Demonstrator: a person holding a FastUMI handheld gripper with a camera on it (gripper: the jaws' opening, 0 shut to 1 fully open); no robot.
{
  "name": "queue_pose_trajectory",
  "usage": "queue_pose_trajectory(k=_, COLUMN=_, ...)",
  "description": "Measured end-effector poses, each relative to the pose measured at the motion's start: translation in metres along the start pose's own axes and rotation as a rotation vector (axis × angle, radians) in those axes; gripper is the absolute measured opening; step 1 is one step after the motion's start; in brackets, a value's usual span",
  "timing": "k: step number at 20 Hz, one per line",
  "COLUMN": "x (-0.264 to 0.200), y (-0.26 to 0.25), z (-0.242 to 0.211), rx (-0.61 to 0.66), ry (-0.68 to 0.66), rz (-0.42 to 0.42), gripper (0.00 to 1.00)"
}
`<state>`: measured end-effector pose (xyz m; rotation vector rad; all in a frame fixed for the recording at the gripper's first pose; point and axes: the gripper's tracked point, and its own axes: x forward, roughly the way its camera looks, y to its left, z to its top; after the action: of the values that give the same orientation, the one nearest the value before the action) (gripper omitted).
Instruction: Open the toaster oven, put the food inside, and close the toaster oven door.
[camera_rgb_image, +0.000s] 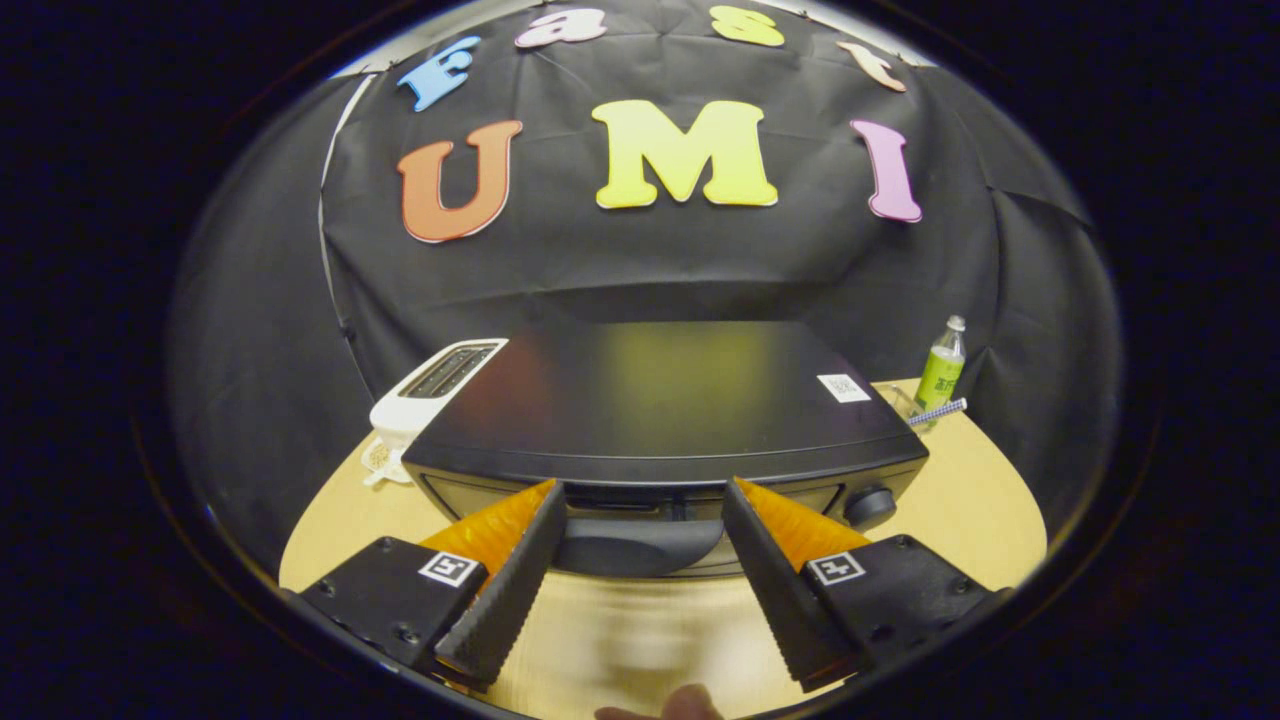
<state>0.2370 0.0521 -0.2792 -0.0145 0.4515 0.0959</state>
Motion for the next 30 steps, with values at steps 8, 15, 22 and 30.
queue_pose_trajectory(k=8, x=-0.046, y=0.002, z=-0.058, rx=-0.028, ry=0.069, rz=0.024, gripper=1.00)
queue_pose_trajectory(k=15, x=-0.074, y=-0.022, z=-0.121, rx=-0.014, ry=0.213, rz=0.039, gripper=1.00)
queue_pose_trajectory(k=22, x=-0.052, y=-0.008, z=-0.030, rx=-0.091, ry=0.014, rz=0.056, gripper=1.00)
queue_pose_trajectory(k=30, x=0.001, y=0.006, z=0.007, rx=-0.049, ry=0.011, rz=0.012, gripper=1.00)
